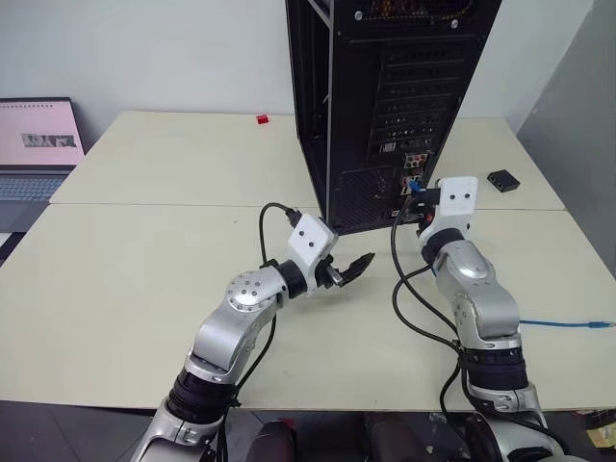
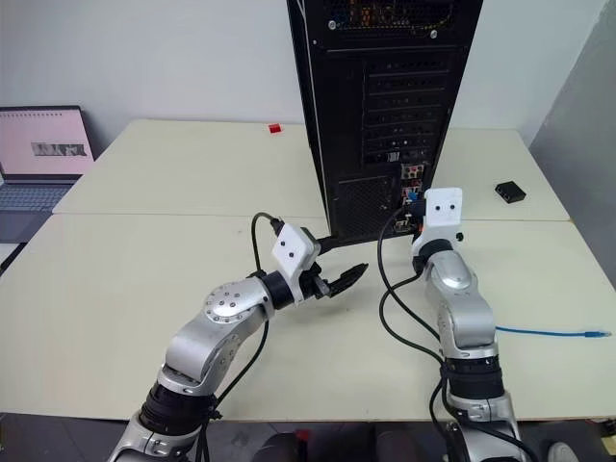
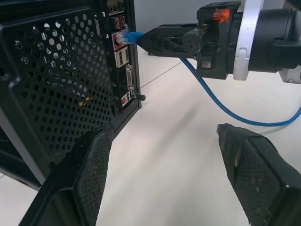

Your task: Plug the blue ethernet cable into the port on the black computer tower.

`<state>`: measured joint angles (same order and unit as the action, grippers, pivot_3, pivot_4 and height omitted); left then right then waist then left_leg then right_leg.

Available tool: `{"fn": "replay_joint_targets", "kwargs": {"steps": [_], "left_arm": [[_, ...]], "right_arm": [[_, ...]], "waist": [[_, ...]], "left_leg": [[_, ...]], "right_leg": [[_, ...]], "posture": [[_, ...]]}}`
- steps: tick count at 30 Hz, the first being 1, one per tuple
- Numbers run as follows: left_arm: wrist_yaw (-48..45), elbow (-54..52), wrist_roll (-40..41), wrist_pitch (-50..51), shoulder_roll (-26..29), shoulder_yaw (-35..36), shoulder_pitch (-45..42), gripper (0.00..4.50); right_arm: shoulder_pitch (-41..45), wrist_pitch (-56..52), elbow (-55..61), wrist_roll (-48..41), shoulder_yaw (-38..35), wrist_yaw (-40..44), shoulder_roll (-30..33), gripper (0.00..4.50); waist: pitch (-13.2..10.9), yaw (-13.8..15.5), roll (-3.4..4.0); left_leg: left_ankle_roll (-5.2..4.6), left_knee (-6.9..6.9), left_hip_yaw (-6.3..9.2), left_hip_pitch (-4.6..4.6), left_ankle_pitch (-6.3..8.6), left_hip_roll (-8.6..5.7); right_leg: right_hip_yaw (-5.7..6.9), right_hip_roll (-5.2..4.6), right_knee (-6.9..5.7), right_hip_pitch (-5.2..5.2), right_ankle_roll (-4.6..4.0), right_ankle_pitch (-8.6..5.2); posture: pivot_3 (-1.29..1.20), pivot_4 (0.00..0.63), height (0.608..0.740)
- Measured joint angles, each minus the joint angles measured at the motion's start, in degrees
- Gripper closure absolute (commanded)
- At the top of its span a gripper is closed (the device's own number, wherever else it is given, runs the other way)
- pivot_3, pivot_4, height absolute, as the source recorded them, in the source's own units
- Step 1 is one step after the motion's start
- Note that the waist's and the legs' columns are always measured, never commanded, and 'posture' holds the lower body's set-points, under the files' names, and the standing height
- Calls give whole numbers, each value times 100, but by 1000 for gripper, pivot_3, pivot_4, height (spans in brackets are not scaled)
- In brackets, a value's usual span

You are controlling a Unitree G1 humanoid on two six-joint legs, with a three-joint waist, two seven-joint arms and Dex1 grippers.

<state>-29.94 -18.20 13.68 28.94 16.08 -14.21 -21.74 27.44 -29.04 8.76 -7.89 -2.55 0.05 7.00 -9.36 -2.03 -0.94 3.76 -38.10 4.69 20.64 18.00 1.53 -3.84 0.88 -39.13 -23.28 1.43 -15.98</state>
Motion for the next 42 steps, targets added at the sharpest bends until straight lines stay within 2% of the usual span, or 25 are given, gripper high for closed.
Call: {"fn": "replay_joint_targets", "kwargs": {"steps": [31,42], "left_arm": [[37,-58,9,195,-13,4,-108,779],[57,-57,-36,193,14,4,-108,779]], "right_arm": [[57,-61,-4,41,-74,-69,-367,4500],[-183,-500,732,420,180,-401,-386,4500]], "waist": [[0,-83,1],[-1,-73,2]], "left_leg": [[0,3,-1,-1,0,1],[1,5,2,10,0,0]], "right_leg": [[-4,1,2,0,1,0],[-1,-2,7,-8,1,0]], "posture": [[0,150,740],[0,150,740]]}}
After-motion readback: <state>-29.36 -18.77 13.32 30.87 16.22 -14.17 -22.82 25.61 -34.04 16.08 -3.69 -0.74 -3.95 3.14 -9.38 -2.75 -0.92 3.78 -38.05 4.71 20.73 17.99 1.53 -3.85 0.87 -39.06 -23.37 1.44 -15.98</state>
